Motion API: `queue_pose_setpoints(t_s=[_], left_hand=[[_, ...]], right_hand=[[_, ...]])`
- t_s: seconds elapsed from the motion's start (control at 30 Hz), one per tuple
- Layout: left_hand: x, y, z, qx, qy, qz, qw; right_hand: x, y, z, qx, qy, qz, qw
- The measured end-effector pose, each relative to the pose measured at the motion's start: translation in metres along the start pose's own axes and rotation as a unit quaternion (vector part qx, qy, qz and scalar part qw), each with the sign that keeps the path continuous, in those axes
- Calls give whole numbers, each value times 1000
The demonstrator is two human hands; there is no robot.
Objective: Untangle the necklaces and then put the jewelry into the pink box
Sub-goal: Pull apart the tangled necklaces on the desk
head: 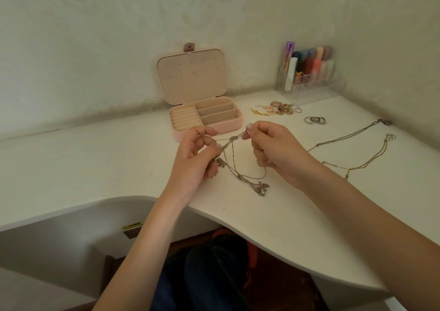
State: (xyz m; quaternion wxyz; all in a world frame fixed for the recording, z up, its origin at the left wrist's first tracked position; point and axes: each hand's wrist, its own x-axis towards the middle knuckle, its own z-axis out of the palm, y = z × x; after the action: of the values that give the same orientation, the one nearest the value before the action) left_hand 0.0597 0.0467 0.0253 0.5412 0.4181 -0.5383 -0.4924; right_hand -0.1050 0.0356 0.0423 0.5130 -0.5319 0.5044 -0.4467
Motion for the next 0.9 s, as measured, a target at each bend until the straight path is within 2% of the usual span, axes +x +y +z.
queue_pose_setpoints(t_s=[0.4,0.6,0.73,0.9], left_hand=[[1,-5,-3,46,8,26,999],[0,-7,1,147,3,37,988],[2,-9,4,214,10,56,975],[3,-10,1,170,15,47,984]], right_hand=[[-1,0,6,149,-11,49,988],[1,2,5,208,-29,71,975],[1,0,3,216,-36,72,973],[2,0,2,153,-8,62,986]])
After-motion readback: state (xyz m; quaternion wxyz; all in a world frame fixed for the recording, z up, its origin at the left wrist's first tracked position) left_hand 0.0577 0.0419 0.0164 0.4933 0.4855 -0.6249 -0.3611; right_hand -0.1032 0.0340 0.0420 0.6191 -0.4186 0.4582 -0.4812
